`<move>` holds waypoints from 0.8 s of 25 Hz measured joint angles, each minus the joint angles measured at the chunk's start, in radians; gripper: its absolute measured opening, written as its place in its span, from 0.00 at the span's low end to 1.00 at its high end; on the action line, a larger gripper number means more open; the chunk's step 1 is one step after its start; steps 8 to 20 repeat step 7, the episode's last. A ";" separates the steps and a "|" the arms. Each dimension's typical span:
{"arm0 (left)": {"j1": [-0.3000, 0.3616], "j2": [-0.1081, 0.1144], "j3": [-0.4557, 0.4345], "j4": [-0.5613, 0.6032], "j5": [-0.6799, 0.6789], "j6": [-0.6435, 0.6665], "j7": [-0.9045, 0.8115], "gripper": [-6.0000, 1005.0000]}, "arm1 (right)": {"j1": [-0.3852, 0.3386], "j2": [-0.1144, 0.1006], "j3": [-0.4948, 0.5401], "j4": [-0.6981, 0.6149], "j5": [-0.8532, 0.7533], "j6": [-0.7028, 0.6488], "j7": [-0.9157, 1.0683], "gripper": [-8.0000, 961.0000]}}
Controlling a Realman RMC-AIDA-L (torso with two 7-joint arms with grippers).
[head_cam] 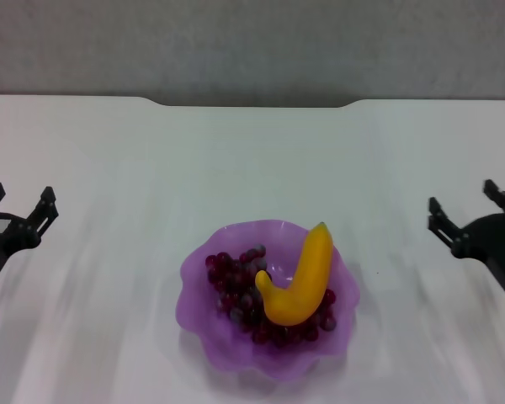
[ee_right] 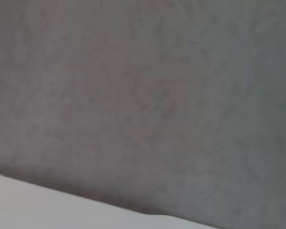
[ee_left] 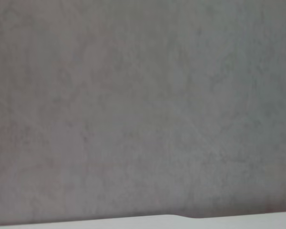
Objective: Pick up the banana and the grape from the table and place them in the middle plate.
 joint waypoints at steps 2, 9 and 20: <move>-0.004 0.003 0.000 0.000 0.000 0.008 -0.034 0.79 | -0.012 -0.001 0.005 -0.012 0.003 -0.022 -0.001 0.92; 0.000 0.005 -0.010 0.003 -0.001 0.040 -0.059 0.79 | -0.022 -0.003 0.014 -0.021 0.003 -0.035 -0.001 0.92; 0.000 0.005 -0.010 0.003 -0.001 0.040 -0.059 0.79 | -0.022 -0.003 0.014 -0.021 0.003 -0.035 -0.001 0.92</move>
